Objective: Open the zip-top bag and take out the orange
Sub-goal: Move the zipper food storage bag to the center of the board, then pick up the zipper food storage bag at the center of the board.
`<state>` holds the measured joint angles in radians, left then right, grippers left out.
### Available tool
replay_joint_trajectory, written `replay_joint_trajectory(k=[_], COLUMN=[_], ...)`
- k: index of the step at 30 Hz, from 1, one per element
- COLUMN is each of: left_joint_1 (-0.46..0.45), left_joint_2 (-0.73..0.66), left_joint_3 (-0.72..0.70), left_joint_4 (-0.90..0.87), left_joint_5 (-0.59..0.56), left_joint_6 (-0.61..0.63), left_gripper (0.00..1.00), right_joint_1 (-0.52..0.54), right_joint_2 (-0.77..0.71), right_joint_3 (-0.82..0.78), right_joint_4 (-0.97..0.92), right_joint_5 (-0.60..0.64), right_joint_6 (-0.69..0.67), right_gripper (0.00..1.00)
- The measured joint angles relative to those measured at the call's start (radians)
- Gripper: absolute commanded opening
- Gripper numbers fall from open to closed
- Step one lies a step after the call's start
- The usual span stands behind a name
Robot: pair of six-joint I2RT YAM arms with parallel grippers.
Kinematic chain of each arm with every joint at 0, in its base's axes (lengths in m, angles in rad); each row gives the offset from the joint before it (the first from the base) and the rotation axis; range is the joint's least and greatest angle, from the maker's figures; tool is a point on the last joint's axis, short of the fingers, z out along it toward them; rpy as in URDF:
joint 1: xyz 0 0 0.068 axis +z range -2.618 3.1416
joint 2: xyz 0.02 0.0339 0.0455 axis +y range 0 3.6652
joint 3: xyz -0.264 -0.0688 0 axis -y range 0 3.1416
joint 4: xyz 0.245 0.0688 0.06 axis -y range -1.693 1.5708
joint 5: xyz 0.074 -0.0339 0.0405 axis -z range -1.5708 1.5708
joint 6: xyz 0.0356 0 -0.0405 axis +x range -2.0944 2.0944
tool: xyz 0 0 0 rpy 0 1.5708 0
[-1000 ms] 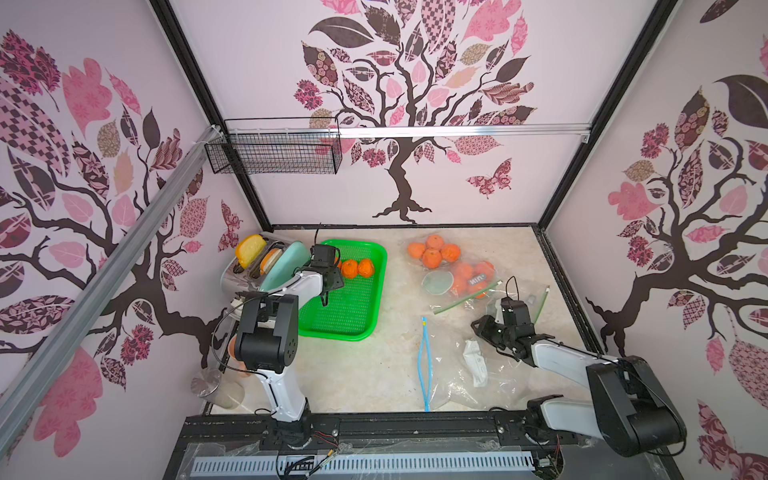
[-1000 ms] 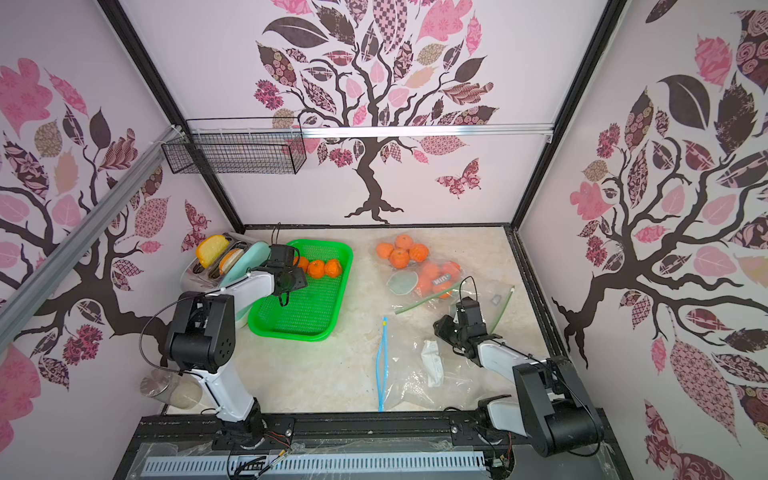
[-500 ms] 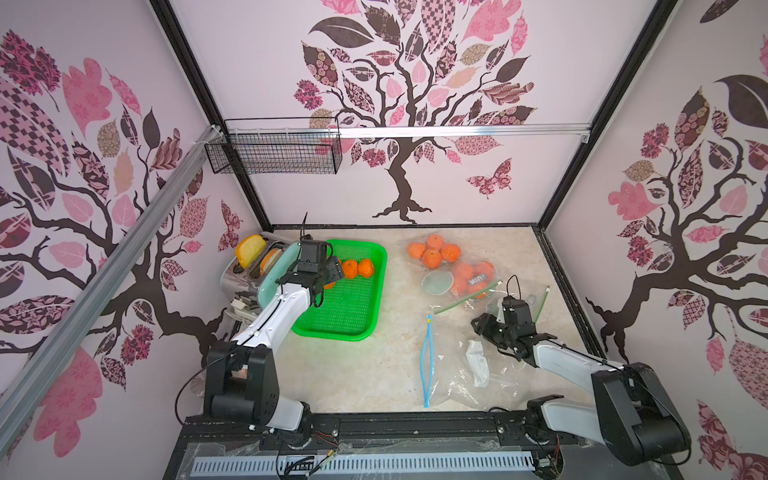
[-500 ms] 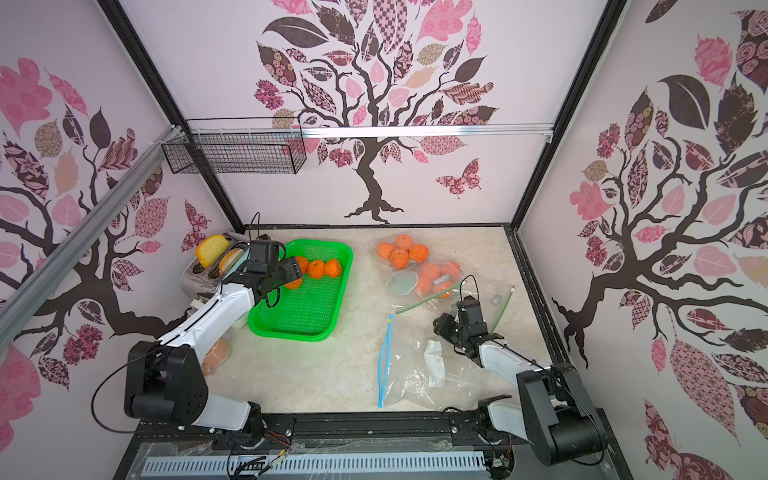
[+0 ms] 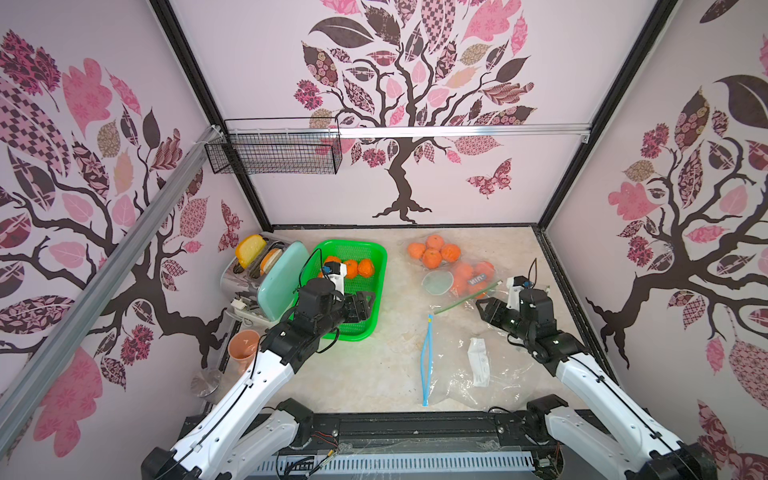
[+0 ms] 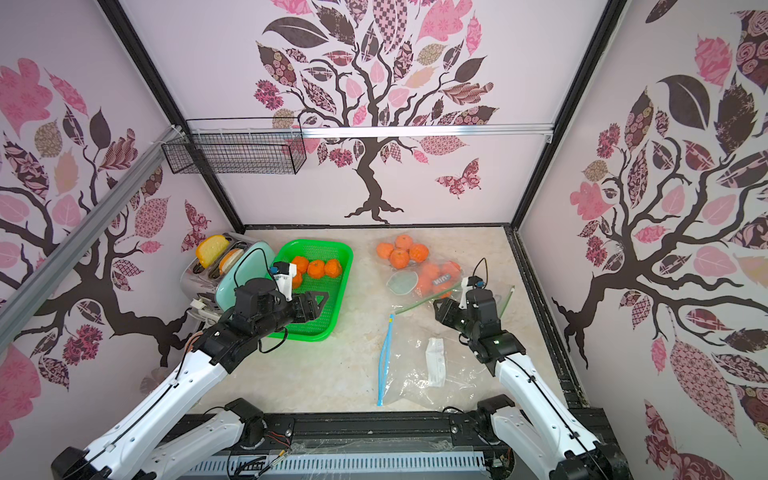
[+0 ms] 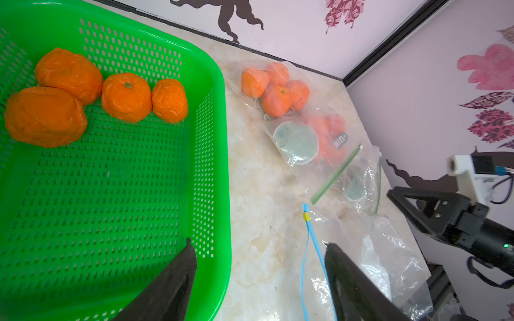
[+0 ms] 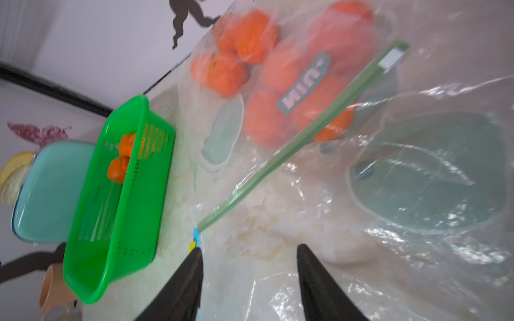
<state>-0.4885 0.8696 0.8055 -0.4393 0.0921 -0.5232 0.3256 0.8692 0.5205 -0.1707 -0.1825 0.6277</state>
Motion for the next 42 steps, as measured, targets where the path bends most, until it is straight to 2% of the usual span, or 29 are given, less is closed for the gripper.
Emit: replay_joint_trajectory(k=[4, 6, 10, 14, 16, 18, 22, 27, 30, 32, 35, 39, 42], left_joint_1=[0.000, 0.000, -0.002, -0.002, -0.002, -0.002, -0.005, -0.012, -0.018, -0.021, -0.030, -0.054, -0.062], left_joint_2=[-0.035, -0.034, -0.032, -0.034, -0.035, -0.036, -0.049, -0.056, -0.064, -0.071, -0.075, -0.080, -0.084], left_joint_3=[-0.006, -0.006, -0.006, -0.008, -0.009, -0.010, -0.017, -0.021, -0.023, -0.023, -0.023, -0.029, -0.037], left_joint_4=[-0.008, -0.010, -0.013, -0.012, -0.012, -0.012, -0.012, -0.013, -0.012, -0.012, -0.012, -0.012, -0.013], left_joint_5=[0.010, 0.019, 0.030, 0.036, 0.039, 0.044, 0.047, 0.049, 0.050, 0.051, 0.049, 0.044, 0.040], left_joint_6=[-0.005, -0.006, -0.008, -0.009, -0.010, -0.012, -0.018, -0.023, -0.025, -0.026, -0.027, -0.027, -0.027], left_gripper=[0.74, 0.74, 0.74, 0.74, 0.74, 0.74, 0.74, 0.74, 0.74, 0.74, 0.74, 0.74, 0.74], right_joint_1=[0.272, 0.365, 0.394, 0.388, 0.354, 0.249, 0.046, -0.037, -0.187, -0.274, -0.316, -0.311, -0.311], right_joint_2=[0.033, 0.060, 0.079, 0.110, 0.151, 0.223, 0.288, 0.332, 0.398, 0.442, 0.463, 0.388, 0.335], right_joint_3=[-0.039, -0.051, -0.116, -0.142, -0.127, -0.097, -0.076, -0.011, 0.032, 0.065, 0.147, 0.236, 0.279], right_joint_4=[-0.070, -0.112, -0.158, -0.218, -0.219, -0.213, -0.182, -0.151, -0.087, -0.066, -0.077, -0.044, 0.002], right_joint_5=[0.032, 0.064, 0.150, 0.332, 0.414, 0.472, 0.481, 0.481, 0.481, 0.486, 0.471, 0.408, 0.376], right_joint_6=[0.047, 0.073, 0.126, 0.168, 0.169, 0.160, 0.167, 0.184, 0.177, 0.161, 0.111, 0.039, -0.026], right_gripper=[0.48, 0.47, 0.43, 0.43, 0.43, 0.43, 0.45, 0.45, 0.44, 0.47, 0.58, 0.67, 0.70])
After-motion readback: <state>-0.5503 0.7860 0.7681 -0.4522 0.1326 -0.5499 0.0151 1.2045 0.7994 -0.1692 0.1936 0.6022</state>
